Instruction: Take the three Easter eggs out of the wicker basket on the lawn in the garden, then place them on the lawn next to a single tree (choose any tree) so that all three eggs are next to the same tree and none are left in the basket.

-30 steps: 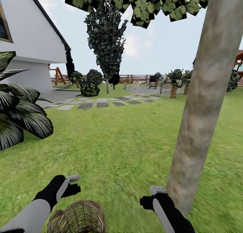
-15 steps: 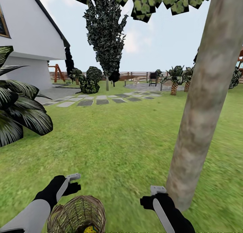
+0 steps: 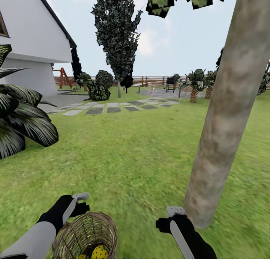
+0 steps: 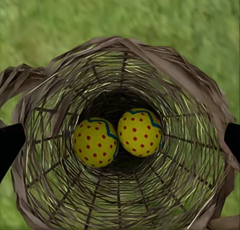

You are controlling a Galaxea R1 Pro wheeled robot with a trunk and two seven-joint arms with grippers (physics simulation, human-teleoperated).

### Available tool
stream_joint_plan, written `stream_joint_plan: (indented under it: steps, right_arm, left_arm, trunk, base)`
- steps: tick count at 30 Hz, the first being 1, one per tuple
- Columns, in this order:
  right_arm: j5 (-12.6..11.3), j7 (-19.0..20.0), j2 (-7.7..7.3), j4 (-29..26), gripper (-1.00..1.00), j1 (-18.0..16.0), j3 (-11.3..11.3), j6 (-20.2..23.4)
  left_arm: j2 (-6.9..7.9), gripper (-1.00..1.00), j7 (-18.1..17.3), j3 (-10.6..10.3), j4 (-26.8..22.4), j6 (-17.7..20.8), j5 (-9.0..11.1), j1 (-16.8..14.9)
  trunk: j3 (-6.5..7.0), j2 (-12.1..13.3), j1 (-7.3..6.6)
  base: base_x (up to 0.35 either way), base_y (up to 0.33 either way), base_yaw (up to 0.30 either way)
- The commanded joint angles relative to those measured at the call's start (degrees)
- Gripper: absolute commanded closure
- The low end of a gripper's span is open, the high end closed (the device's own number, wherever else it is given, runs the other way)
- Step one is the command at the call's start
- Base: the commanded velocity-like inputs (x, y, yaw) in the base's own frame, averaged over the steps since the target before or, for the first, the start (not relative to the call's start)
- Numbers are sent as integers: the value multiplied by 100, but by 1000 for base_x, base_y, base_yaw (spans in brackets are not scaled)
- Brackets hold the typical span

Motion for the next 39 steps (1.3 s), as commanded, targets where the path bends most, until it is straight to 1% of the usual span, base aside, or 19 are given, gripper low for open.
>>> stream_joint_plan:
  steps: [1, 29, 39]
  right_arm:
    - [-60, -57, -1, -6, -100, -4, 9, 11]
    - [-60, -63, 7, -22, -100, -4, 9, 11]
    - [-60, -63, 7, -23, -100, -4, 9, 11]
  left_arm:
    - [0, -100, 43, 9, -9, 28, 60, -2]
    - [-5, -100, 63, 9, -9, -19, 60, -2]
    - [1, -100, 63, 9, -9, -102, 63, -2]
  trunk:
    - [-34, -45, 22]
    - [-795, -1168, 637]
    - [-1066, -1569, 857]
  base:
    - [0, 0, 0]
    - [0, 0, 0]
    - [0, 0, 0]
